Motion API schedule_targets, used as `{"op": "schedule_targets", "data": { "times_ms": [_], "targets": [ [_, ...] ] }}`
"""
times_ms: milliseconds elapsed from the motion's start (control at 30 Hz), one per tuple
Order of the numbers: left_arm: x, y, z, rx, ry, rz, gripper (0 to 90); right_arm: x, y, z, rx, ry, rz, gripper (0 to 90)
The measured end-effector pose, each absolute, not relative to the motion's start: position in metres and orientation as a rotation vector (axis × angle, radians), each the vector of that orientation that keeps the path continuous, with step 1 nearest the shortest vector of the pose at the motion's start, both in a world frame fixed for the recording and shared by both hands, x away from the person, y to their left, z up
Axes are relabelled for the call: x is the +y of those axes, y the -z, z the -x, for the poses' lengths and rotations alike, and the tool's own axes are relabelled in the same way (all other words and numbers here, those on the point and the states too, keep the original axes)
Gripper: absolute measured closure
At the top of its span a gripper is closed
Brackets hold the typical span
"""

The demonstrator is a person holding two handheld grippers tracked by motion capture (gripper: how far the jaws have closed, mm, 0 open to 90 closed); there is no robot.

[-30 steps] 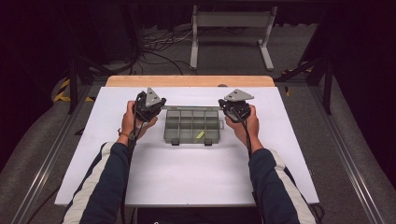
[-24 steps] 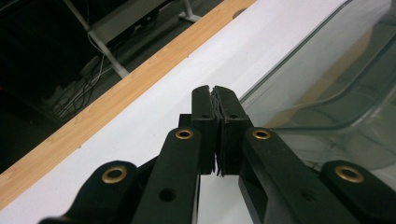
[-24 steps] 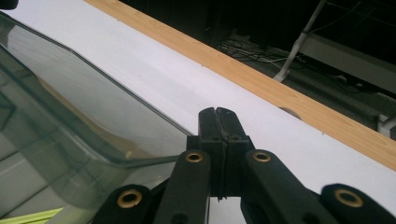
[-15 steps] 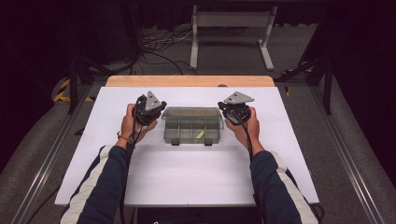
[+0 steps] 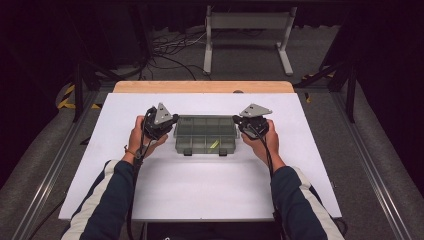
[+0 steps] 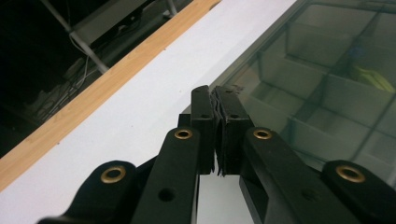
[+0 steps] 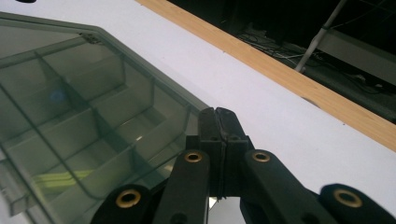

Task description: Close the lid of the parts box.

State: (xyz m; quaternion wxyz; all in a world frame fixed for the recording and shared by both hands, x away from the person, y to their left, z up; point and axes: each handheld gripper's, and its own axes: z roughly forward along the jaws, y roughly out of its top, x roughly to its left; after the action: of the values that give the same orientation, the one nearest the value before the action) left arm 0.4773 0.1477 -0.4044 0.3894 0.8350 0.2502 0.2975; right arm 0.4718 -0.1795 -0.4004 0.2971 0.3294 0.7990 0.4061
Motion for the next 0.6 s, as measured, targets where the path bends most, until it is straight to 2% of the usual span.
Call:
{"op": "schedule_targets", "data": {
  "times_ms": [600],
  "targets": [
    [0.149, 0.409, -0.457, 0.559, -0.728, -2.147, 87.1, -0.181, 0.405, -0.452, 2.201, -1.102, -0.784, 90.0]
  ]
}}
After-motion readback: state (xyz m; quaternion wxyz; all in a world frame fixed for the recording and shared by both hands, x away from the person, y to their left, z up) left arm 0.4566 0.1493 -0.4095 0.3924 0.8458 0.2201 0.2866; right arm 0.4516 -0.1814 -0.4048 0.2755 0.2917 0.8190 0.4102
